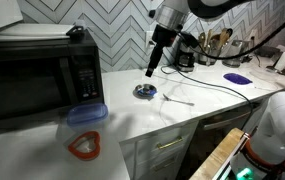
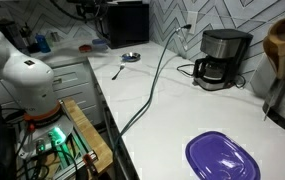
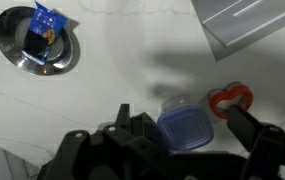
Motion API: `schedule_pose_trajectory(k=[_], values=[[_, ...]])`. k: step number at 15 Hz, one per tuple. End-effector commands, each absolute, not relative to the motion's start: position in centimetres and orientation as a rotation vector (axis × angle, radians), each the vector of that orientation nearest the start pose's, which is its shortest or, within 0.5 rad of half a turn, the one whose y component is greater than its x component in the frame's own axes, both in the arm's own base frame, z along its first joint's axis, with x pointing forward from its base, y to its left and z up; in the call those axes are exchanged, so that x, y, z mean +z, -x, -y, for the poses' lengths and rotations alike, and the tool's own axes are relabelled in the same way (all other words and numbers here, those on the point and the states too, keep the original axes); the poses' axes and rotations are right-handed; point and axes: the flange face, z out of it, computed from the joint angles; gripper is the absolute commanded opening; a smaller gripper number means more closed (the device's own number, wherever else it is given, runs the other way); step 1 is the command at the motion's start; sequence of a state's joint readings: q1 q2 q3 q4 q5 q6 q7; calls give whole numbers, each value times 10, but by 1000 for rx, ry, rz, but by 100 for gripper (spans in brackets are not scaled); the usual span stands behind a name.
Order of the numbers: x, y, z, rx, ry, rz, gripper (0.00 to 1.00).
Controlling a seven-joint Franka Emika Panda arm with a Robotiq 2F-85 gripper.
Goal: Open the microwave door fully
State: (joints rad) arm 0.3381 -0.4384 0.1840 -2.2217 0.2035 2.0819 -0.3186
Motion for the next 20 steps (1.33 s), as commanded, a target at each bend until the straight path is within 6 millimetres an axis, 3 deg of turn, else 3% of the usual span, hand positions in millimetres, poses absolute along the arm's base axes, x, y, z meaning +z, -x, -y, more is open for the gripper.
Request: schedule_pose_trajectory(k=[1,9,16,20], values=[[571,-385,-259,-494,2657,1125,100],[554,-389,-348,-778,2353,1070,100],[531,-414,-389,-941,2216,1083,100],[530,-436,-405,-992,2161,1138,100]])
